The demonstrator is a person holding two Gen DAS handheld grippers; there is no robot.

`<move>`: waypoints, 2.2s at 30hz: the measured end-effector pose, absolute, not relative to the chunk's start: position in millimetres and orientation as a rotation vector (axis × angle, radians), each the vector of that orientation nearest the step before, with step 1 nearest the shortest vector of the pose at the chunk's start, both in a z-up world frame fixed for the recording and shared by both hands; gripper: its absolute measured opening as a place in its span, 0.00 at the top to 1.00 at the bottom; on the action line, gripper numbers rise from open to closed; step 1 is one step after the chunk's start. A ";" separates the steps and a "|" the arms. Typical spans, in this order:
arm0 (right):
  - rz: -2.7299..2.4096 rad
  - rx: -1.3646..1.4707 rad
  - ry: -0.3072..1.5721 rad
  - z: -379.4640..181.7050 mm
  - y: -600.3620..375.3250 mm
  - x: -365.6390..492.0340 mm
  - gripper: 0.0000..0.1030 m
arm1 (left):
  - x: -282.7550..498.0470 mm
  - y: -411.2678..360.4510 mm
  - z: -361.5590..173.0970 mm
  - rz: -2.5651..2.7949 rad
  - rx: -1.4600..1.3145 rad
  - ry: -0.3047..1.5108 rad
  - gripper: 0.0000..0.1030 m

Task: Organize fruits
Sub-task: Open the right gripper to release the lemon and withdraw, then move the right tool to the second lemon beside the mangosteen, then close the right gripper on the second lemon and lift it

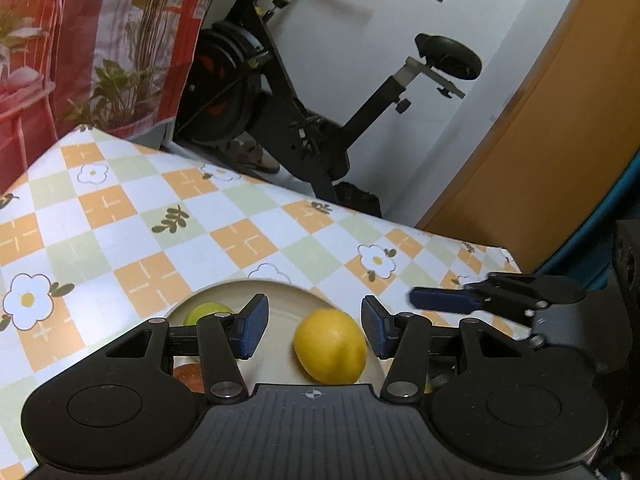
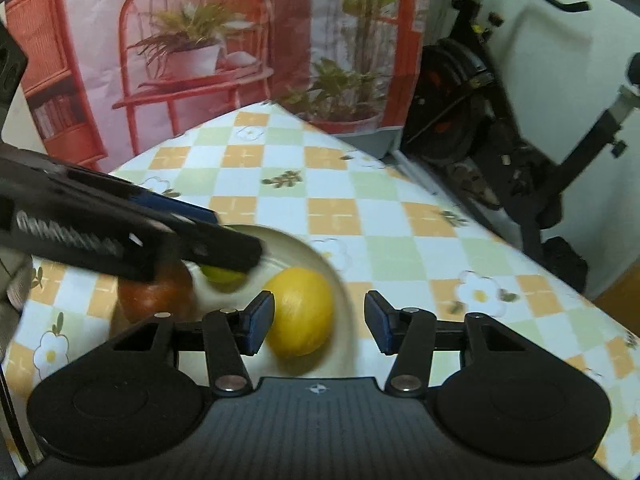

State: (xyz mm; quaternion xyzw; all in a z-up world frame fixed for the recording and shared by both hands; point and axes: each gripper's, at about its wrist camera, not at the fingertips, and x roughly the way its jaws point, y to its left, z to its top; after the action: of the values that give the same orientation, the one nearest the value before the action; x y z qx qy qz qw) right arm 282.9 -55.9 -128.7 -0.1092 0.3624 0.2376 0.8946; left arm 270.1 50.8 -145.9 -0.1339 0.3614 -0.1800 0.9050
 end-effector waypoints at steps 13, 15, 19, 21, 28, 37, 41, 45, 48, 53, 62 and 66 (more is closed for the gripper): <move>0.382 0.005 0.639 -117.6 -175.1 216.5 0.48 | 236.9 -7.1 -128.5 -0.480 -0.123 0.707 0.48; 0.380 0.030 0.618 -121.2 -186.1 200.1 0.48 | 232.3 -17.5 -129.8 -0.500 -0.096 0.706 0.48; 0.375 0.058 0.565 -130.8 -199.5 167.0 0.42 | 223.0 -38.1 -134.1 -0.533 -0.027 0.698 0.48; 0.366 0.057 0.542 -137.5 -201.5 153.7 0.39 | 219.2 -43.6 -136.8 -0.548 -0.004 0.700 0.48; 0.381 0.018 0.511 -166.4 -191.7 122.4 0.39 | 212.6 -57.1 -155.7 -0.596 0.032 0.756 0.48; 0.405 0.015 0.525 -197.7 -170.4 112.2 0.28 | 201.7 -69.6 -170.7 -0.632 0.072 0.807 0.48; 0.395 0.036 0.530 -207.6 -168.9 114.0 0.28 | 197.7 -76.3 -175.8 -0.649 0.098 0.820 0.48; 0.403 0.035 0.540 -212.8 -167.9 117.4 0.28 | 194.9 -83.9 -177.1 -0.667 0.123 0.822 0.47; 0.406 0.022 0.551 -213.7 -166.1 120.6 0.29 | 192.5 -89.8 -177.8 -0.680 0.144 0.820 0.47; 0.410 0.034 0.579 -217.0 -166.9 123.1 0.34 | 190.3 -97.2 -181.6 -0.688 0.174 0.825 0.47; 0.413 0.077 0.589 -218.6 -171.6 121.1 0.35 | 191.0 -104.0 -190.7 -0.689 0.192 0.847 0.46; 0.401 0.070 0.585 -218.0 -170.9 118.1 0.35 | 191.7 -107.2 -193.2 -0.700 0.191 0.858 0.46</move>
State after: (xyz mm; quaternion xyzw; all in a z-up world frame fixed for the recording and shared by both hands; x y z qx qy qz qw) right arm 118.1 -170.9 -218.0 0.0341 0.2862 0.1962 0.9372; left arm 191.7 -107.2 -193.2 0.0904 0.4067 -0.3321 0.8462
